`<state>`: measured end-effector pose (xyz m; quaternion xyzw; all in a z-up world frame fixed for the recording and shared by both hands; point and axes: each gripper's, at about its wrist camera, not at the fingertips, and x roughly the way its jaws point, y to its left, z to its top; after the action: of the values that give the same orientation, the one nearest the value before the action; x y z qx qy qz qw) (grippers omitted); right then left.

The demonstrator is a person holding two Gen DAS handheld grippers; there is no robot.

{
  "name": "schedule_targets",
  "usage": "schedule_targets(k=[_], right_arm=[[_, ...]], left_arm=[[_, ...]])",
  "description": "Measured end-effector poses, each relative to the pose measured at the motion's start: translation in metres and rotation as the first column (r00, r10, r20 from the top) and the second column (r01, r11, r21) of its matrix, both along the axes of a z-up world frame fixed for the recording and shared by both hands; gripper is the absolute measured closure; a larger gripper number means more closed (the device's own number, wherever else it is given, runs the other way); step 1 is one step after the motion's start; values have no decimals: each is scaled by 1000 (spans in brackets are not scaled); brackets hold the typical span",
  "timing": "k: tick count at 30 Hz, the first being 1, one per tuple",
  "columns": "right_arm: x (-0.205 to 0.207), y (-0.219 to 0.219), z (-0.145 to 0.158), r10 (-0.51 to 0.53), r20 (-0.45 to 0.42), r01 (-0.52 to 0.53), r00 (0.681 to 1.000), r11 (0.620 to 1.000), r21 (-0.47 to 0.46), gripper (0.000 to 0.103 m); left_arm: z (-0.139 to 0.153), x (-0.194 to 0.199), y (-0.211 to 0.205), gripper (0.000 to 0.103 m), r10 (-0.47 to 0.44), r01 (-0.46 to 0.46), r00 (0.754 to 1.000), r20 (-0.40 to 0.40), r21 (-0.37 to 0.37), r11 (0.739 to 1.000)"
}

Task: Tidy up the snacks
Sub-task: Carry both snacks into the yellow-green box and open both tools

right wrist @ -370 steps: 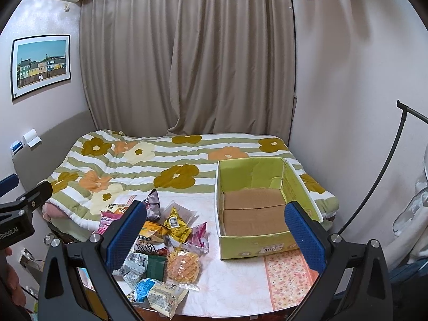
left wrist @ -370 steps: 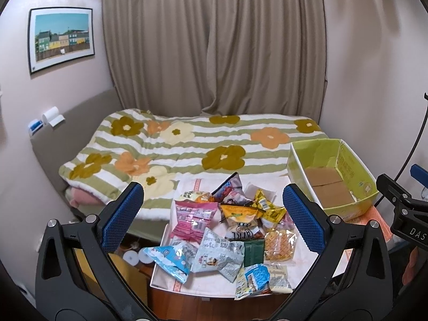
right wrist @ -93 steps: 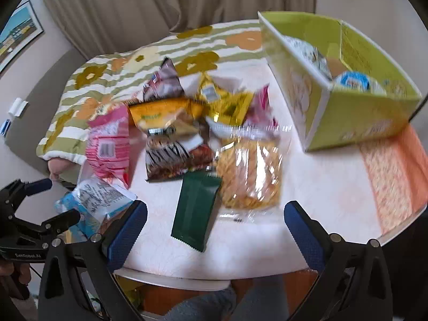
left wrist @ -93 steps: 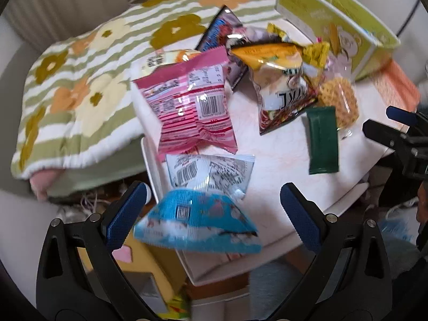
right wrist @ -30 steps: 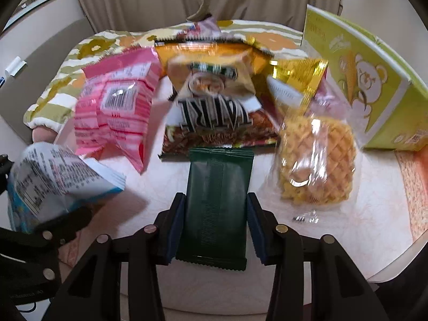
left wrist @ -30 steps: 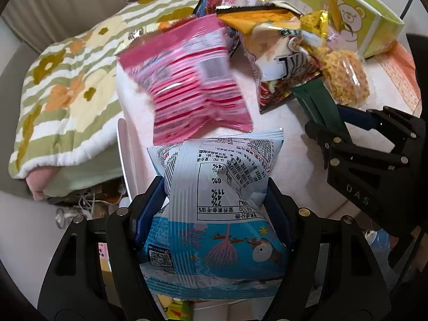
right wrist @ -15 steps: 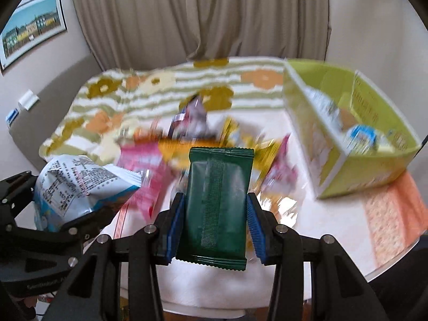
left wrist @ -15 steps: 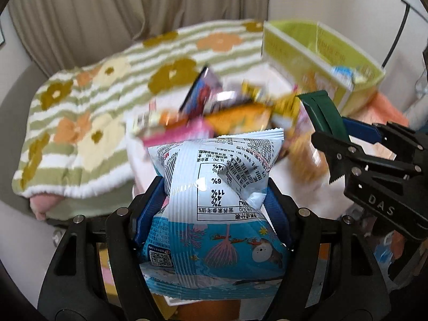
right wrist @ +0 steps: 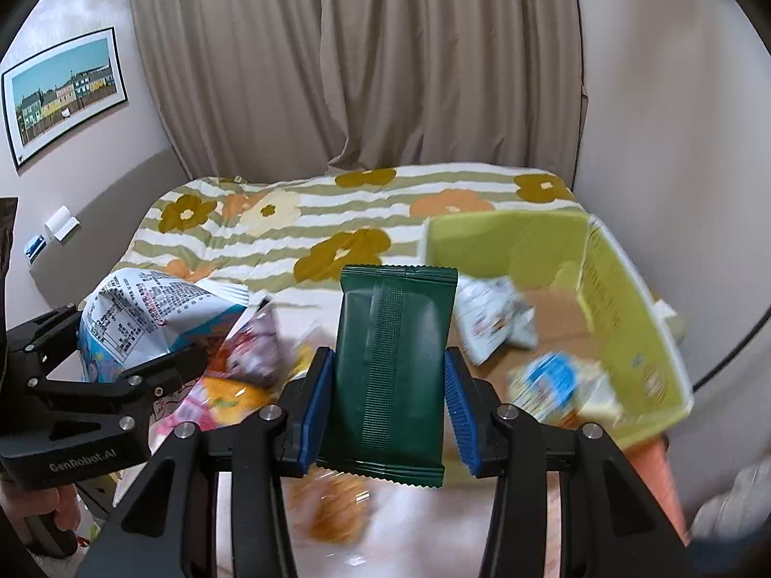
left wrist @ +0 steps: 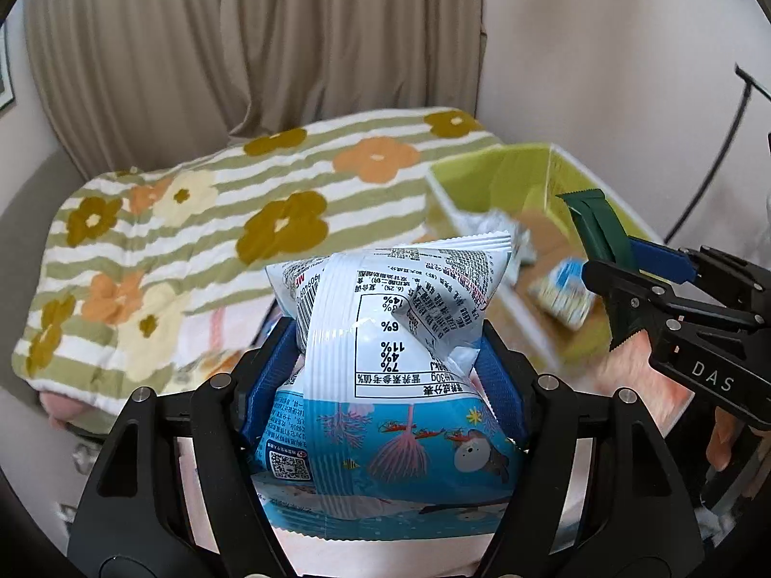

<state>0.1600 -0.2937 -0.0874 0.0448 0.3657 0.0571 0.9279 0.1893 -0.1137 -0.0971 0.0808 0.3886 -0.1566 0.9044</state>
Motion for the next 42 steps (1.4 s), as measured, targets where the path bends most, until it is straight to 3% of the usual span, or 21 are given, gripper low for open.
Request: schedule_targets(k=[5,13,20,22,25,26,34,42], right_arm=[[33,-60,3,11,4,-11,1000,1000,-13,62],[82,-135,-15,6,-75,-5,997,1000,5,62],[100,-163,-34,-18,-119,23,993,999,45,62],[103,-168,-36,-26,-129,33,991,998,54,62],[109,-174,-36,-31,-141,40,990,997,59,62],[110,-176,-37,-32,-143,41,989,997,60,62],[109,-178,-43,-26,-183,41,983,996,79,62],[122,-165,-60,24,-251,-4,968,997,81,62]], left_arm=[[6,35,-68,33,16,-16,1000,0,-42,999],[-8,100,-155,33,17,-26,996,-91,-104,994],[-41,139,-201,32,-7,-2,985,-174,-50,999],[-50,141,-206,29,-6,0,981,-192,-28,1000],[-62,145,-205,4,-2,-2,977,-215,-21,1000],[-63,143,-203,1,2,-5,977,-212,-15,1000],[-59,125,-181,1,32,-23,982,-188,51,998],[-48,106,-159,1,80,-71,986,-147,63,995]])
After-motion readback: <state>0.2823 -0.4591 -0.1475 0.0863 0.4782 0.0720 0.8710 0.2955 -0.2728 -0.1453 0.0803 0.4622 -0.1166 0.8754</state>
